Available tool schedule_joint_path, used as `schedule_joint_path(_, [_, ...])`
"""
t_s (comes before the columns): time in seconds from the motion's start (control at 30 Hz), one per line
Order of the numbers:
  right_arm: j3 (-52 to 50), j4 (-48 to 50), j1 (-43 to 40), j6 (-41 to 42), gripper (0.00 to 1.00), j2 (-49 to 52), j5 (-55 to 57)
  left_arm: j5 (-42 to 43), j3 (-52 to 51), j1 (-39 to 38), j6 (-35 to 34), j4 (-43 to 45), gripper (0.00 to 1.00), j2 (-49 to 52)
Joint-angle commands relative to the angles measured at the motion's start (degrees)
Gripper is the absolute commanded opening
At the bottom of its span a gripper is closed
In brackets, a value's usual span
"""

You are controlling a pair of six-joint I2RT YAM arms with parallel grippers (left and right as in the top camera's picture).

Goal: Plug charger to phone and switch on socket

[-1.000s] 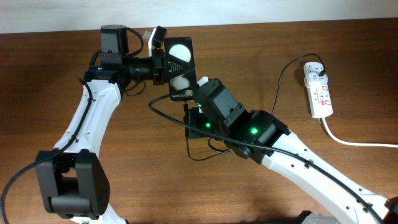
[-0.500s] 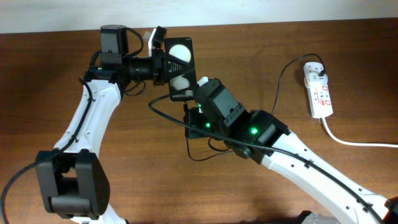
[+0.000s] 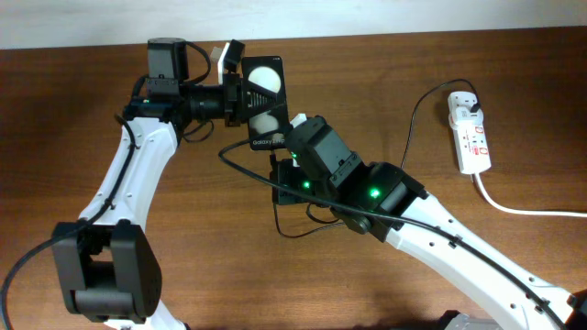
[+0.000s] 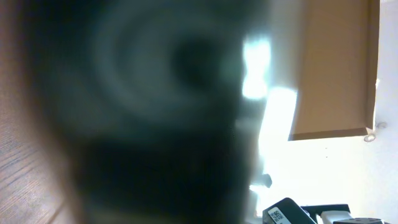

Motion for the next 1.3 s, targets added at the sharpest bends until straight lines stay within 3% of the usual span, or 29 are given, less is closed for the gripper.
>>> schedule_joint_path(0.0, [0.81, 0.44, -0.33, 0.24, 0.04, -0.13, 0.09, 2.58, 0.48, 0.02, -1.03, 0.09, 0.0, -0.09])
schedule_joint_path(0.53, [0.83, 3.06, -0.39, 0.2, 0.04, -0.13, 3.89, 3.89, 0.48, -0.74, 5.09, -1.9, 0.0, -0.09])
schedule_joint_path(1.0, [0.81, 0.87, -0.37, 0.2, 0.04, -0.13, 6.4, 3.87, 0.48, -0.2, 4.37, -2.67, 0.0, -0.09])
schedule_joint_path(1.27, [0.81, 6.19, -0.39, -0.24, 0.04, -0.13, 7.1, 5.42, 0.48, -0.26, 4.42, -4.59, 0.0, -0.09])
